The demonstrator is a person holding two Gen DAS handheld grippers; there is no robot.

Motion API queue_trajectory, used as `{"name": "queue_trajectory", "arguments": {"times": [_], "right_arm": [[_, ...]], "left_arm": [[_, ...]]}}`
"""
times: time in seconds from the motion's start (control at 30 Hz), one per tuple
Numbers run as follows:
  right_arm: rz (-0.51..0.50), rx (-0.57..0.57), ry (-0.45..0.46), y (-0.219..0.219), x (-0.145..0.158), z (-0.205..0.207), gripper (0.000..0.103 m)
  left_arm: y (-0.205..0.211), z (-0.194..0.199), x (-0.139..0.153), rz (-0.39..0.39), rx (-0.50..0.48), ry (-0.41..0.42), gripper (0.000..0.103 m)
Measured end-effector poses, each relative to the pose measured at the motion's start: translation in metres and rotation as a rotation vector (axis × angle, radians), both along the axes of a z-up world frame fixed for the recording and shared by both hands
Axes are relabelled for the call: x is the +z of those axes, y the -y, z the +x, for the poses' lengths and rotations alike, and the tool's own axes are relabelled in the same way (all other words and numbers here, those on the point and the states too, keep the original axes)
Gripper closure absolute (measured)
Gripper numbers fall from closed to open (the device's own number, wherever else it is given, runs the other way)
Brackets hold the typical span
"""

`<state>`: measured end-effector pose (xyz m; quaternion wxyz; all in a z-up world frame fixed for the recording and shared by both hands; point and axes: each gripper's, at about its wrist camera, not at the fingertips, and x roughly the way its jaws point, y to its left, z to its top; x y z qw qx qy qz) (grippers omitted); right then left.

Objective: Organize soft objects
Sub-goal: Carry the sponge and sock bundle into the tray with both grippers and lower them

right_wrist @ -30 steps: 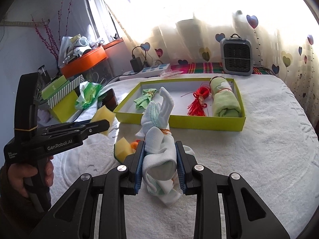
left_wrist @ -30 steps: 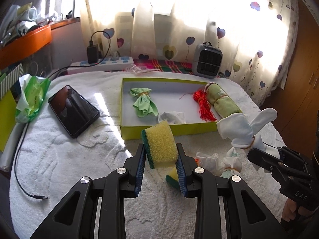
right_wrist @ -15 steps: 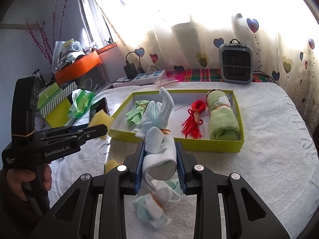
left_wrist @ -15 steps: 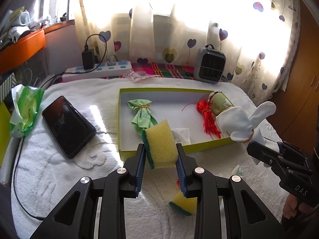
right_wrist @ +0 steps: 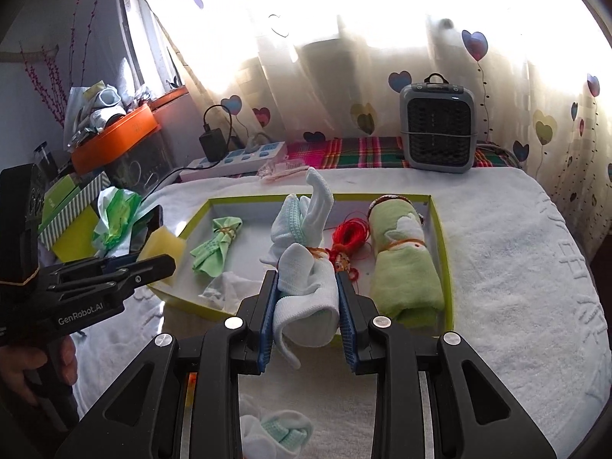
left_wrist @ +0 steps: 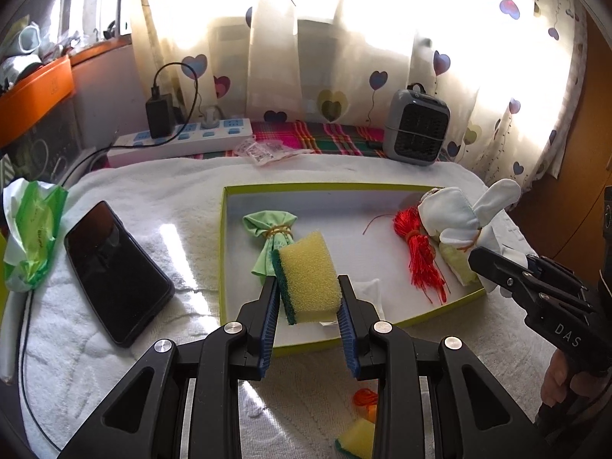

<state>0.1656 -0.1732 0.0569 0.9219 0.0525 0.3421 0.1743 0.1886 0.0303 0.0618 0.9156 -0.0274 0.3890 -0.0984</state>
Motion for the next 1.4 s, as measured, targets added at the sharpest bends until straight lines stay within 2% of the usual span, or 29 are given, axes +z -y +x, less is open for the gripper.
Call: {"name": "queue_trajectory", "arguments": {"times": [0.53, 1.23, 1.4], "right_arm": [[-0.044, -0.089, -0.039, 0.011, -0.018, 0.041, 0.073], [-0.092, -0.07, -0.005, 0.005, -0.025, 0.041, 0.071], [-0.095, -0.062, 0.005, 0.004, -0.026, 0.04, 0.067]], "left_arm": [[0.016, 0.032, -0.016, 0.035, -0.022, -0.04, 0.075], [0.033, 0.054, -0.032, 0.065, -0.032, -0.079, 0.074], [0.034, 0.056, -0.033, 0.077, -0.03, -0.082, 0.073]]}}
